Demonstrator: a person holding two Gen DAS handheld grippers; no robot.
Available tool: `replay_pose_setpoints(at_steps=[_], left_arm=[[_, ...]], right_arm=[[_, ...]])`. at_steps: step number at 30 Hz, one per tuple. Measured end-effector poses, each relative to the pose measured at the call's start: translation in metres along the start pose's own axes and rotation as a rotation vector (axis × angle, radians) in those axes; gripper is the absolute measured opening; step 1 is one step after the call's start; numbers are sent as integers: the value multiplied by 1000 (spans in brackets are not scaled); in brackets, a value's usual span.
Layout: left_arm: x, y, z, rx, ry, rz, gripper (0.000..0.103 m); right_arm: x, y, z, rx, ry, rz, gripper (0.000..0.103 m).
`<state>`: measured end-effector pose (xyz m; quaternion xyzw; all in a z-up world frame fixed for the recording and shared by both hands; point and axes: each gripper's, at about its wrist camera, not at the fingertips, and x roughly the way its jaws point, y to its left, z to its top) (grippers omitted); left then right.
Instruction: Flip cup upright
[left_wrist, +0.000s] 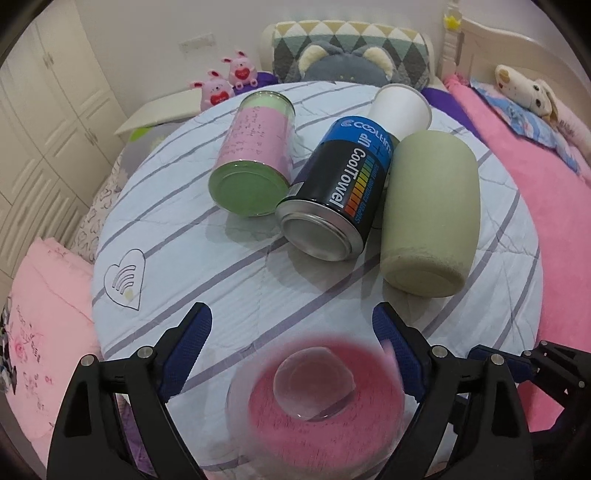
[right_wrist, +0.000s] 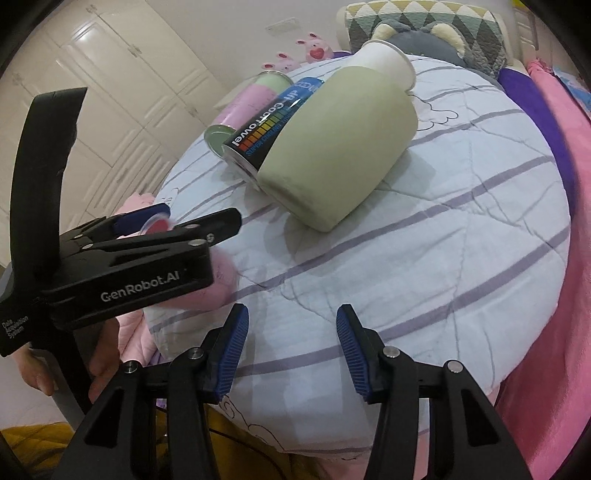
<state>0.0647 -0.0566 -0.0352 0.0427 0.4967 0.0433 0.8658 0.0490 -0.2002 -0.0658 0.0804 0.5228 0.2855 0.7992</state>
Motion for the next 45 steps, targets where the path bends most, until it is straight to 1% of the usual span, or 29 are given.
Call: replay_pose_setpoints(at_steps=[3,7,14,19,20,21,22,23,26,29,32,36,41,45], left_arm=[[-2,0,-2,3,-3,-4,90],[-5,-1,-3,2,-5,-28,90],[-19,-1,-10,22,-31,-44,90],[-32,0,-17,46,-60,-55,90],[-34,0,-19,51,-68,-57,90],[-36,0,-21,53,-74,-57,90],[-39,1,-23,57,-80,-58,90],[-41,2,-26,59,-84,-60,90],[-43,5,-32,74,-87,-65,90],[-46,10,-40,77,-90,-76,90],[-48,17,-50,79,-100,-84,93],[-50,25,-60,81,-110,-84,93],[-48,33,-73,90,-109,-78,93],[-47,39,-83,91,-134,-72,93]], right_arm=[[-5,0,-2,0,1,-10,52],[-8,3,-3,7,-3,-24,52],[-14,11,-8,21,-16,-55,52],[-25,20,-18,31,-41,-79,53],[-28,20,-20,33,-45,-83,55],[-31,22,-23,36,-52,-89,62],[-30,25,-24,37,-59,-95,65],[-31,27,-25,38,-70,-106,67],[-34,33,-31,49,-87,-126,67],[-38,37,-39,73,-99,-138,72],[-40,42,-46,91,-125,-169,74],[-44,49,-58,109,-176,-230,75],[-47,66,-73,111,-285,-296,75],[-48,79,-82,94,-366,-323,75]])
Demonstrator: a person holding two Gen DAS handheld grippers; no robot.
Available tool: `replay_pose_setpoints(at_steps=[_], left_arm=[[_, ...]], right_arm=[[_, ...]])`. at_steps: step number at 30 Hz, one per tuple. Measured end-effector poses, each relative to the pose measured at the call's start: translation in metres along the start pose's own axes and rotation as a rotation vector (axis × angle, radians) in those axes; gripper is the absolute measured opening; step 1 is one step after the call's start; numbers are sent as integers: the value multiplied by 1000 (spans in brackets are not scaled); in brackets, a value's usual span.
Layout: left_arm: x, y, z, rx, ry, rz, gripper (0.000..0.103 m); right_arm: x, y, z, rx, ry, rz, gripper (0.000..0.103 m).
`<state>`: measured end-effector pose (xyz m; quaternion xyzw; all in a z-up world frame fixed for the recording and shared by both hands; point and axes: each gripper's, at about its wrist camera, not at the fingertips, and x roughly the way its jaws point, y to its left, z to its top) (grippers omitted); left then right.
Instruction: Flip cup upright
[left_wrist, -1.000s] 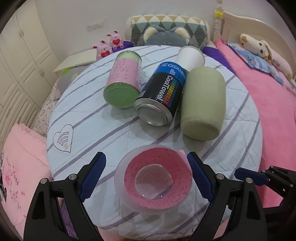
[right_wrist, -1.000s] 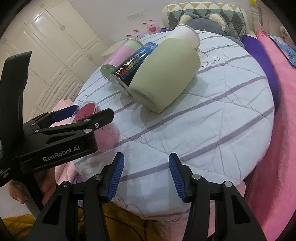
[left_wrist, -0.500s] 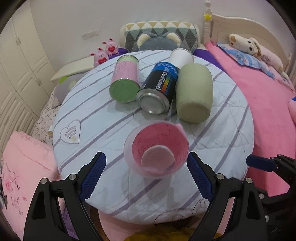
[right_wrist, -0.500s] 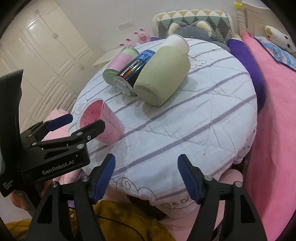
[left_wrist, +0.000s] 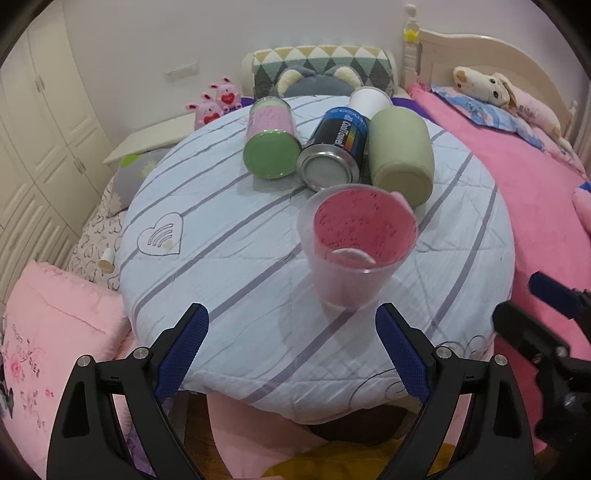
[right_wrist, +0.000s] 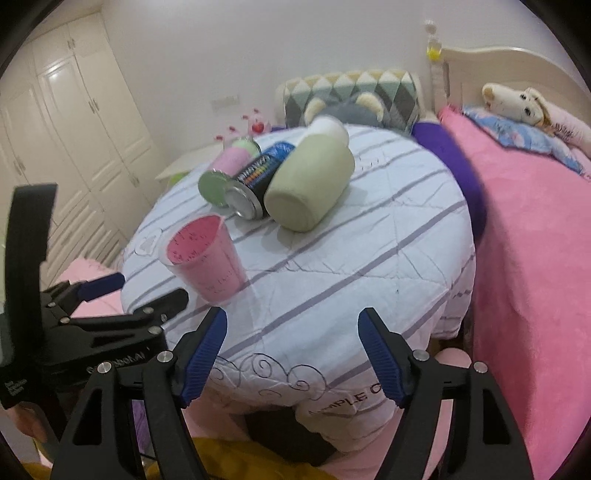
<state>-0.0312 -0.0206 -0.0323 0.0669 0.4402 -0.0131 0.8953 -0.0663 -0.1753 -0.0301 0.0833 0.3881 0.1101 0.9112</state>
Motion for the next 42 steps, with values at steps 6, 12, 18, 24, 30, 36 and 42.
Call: replay_pose_setpoints(at_steps=[6,12,18,24,30,36,42], left_arm=[[7,1,-10,16,-68,21,93],[8,-4,-20,25,-179,-14,93],[-7,-7,-30,27,-331,-11,93],[-18,-7,-39,34,-466,-24,94],[-21,-8,-45,23,-523,-43,94],[-20,-6,-48,14,-528,-39,94],[-22,-5,-51,11,-540,-50,94]], right_arm=[[-5,5,-7,-21,-110,-71,75],[-5,6,-14,-56,-203,-145,75],[-10,7,-23,-82,-301,-160,75],[-19,6,-32,-90,-413,-162,75],[-19,14,-43,-124,-495,-224,75],[-19,23,-51,-171,-533,-249,75],[-19,21,-50,-163,-529,-249,77]])
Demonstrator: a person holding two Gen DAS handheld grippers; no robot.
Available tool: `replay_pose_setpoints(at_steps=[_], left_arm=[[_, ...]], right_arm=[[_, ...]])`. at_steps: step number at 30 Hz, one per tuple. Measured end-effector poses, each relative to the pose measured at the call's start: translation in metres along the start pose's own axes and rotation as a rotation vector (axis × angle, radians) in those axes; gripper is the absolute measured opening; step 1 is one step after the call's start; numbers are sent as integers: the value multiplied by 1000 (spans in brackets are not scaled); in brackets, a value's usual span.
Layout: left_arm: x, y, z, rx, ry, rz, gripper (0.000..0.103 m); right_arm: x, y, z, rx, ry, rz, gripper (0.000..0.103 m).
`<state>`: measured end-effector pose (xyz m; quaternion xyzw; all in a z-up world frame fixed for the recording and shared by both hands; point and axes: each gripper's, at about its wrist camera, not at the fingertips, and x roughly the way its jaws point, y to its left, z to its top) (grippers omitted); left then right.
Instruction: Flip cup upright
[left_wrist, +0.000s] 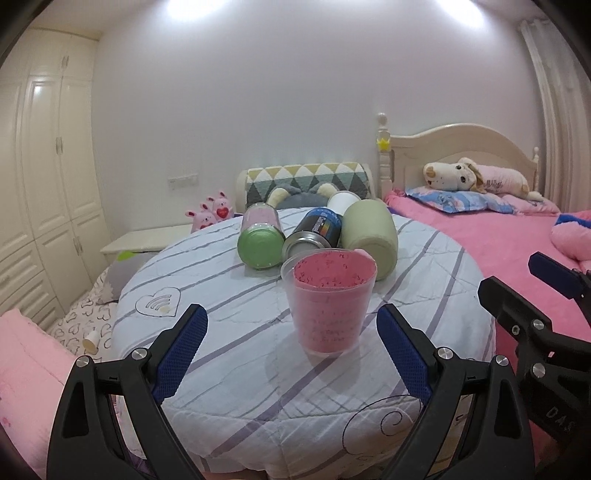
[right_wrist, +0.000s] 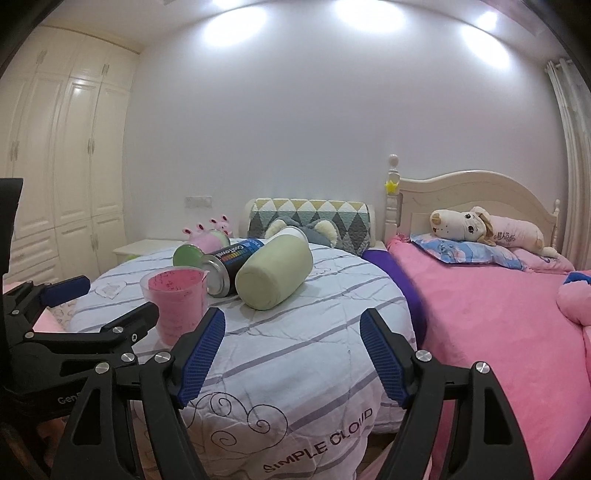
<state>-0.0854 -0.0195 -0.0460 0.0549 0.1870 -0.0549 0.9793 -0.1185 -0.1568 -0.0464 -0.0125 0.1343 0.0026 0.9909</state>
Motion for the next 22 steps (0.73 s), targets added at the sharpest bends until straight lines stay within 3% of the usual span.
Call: replay_pose_setpoints(at_steps=[22], left_arm=[[-6,5,5,-19,-6,-18,94]], right_arm=[[2,-1,1,-29,33,-4,77]])
